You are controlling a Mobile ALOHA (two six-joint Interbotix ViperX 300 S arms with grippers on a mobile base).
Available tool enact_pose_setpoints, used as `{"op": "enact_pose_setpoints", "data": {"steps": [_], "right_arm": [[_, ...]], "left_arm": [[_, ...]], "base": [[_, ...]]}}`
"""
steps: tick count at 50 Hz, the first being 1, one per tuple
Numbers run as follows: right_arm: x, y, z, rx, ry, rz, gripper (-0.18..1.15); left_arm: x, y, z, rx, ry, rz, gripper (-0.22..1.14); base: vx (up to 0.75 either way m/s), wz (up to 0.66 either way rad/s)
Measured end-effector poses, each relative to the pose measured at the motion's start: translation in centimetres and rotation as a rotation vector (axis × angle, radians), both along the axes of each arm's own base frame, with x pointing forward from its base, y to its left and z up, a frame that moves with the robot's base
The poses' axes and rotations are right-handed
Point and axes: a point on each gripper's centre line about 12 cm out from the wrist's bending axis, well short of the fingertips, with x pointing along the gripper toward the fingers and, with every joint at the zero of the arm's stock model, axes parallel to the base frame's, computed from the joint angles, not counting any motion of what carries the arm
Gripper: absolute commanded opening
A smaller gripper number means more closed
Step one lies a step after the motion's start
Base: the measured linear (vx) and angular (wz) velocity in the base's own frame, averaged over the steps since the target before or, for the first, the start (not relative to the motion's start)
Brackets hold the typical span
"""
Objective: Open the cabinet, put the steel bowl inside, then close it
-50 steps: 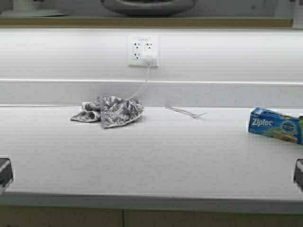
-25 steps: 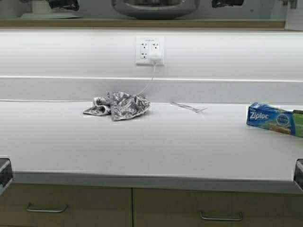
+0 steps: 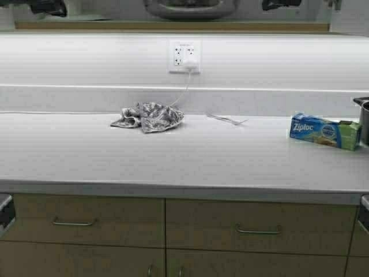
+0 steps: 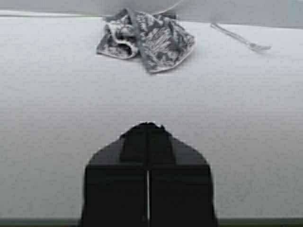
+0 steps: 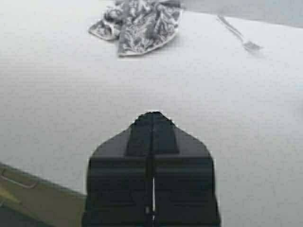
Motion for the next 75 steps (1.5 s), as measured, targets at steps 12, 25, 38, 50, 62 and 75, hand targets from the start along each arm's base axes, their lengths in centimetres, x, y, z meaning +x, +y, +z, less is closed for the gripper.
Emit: {"op": "enact_pose_setpoints", "data": {"steps": [12,25,38,50,62,75], "right_arm": [[0.5,-3.3,1.6,-0.009,-0.003,-0.098,0.06],[1.3,-8.6,5.7,0.019,-0.097,-0.267,0.06],[0.6,-16.1,11.6,0.025,-0.255,-0.499,0.06],[2.8,-22.8,15.3,0.011,-0.322,-0.681,0.06],[9.6,-23.5,17.1,0.020,-0.313,-0.651,0.06],[14.9,-22.0,15.6,0.018,-0.235,-0.594,0.06]], "left_arm": [[-1.3,6.7,1.6,0.015,0.042,0.229,0.04],[-1.9,12.6,5.7,0.087,0.007,0.421,0.04],[-0.7,16.4,10.6,0.135,-0.076,0.529,0.04],[1.2,22.7,15.5,0.150,-0.156,0.685,0.04],[6.1,27.8,18.7,0.154,-0.234,0.738,0.04],[13.3,30.2,17.4,0.150,-0.239,0.704,0.04]], "base": [[-0.28,-0.15],[-0.27,-0.05],[-0.19,0.01],[-0.17,0.02],[-0.10,0.01],[-0.01,0.00]]}}
